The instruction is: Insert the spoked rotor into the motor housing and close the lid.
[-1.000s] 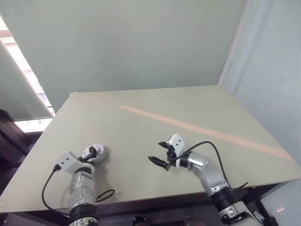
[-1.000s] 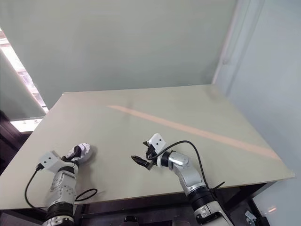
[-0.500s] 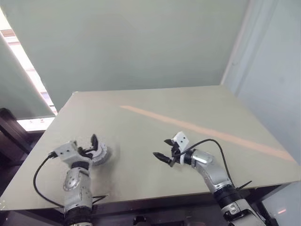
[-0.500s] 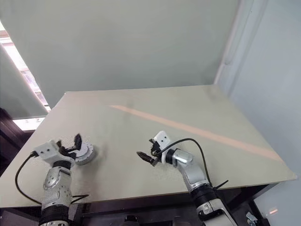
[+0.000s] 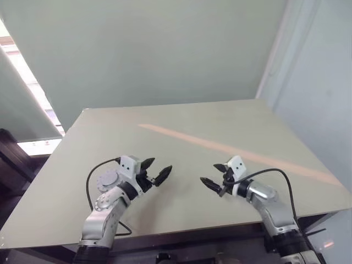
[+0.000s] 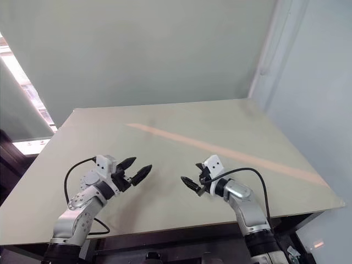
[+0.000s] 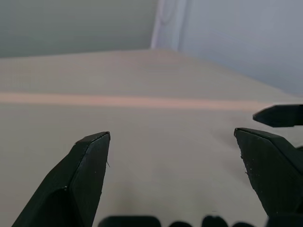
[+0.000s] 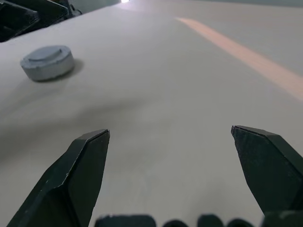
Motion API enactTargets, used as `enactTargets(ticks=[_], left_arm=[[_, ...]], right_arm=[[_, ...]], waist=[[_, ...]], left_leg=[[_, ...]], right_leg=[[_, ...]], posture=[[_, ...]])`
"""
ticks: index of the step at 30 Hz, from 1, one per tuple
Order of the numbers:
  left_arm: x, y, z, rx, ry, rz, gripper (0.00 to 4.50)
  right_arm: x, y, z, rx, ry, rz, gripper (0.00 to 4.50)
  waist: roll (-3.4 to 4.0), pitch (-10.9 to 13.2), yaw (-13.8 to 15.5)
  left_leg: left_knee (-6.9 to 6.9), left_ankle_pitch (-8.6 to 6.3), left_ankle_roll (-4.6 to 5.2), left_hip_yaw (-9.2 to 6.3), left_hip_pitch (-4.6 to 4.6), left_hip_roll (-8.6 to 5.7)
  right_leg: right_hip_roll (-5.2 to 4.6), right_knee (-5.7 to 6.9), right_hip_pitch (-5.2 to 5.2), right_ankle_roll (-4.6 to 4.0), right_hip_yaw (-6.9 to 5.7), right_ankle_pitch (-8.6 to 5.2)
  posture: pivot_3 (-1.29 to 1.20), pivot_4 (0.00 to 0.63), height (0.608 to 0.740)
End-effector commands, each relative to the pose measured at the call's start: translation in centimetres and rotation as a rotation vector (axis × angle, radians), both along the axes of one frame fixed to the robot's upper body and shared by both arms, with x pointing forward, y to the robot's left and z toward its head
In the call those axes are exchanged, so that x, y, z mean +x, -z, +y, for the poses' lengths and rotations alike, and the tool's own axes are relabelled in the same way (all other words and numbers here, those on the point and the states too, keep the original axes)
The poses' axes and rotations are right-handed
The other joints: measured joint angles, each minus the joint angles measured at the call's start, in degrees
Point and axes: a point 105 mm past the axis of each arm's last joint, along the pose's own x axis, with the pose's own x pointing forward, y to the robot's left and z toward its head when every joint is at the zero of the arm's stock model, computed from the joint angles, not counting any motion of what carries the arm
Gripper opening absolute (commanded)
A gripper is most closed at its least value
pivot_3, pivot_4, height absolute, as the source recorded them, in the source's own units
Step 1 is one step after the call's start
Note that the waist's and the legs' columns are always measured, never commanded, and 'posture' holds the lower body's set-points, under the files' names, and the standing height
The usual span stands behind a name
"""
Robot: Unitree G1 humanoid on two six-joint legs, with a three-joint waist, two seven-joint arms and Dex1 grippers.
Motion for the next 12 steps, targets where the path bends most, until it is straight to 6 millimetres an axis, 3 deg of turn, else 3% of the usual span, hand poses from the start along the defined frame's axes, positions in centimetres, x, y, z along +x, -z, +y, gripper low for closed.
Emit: enactTargets(ticks=[1, 12], left_arm=[[0.1, -0.7, -0.7, -0.001, 0.024, -0.03, 4.49], [-0.2, -0.6, 1.5, -0.049, -0.093, -0.037, 4.49]], right_arm=[[-0.1, -2.0, -0.9, 0.033, 0.057, -0.064, 4.5], [0.3, -2.7, 0.3, 0.014, 0.039, -0.098, 4.5]], waist=[[0.0, 0.0, 0.0], [0.01, 0.0, 0.0]], left_leg=[[0.0, 0.0, 0.0, 0.0, 0.0, 0.0], [0.01, -0.01, 0.01, 0.05, -0.01, 0.02]], right_leg=[[0.0, 0.0, 0.0, 0.0, 0.0, 0.0], [-0.02, -0.04, 0.0, -0.07, 0.03, -0.05]], posture=[[0.0, 0.0, 0.74], [0.0, 0.0, 0.74]])
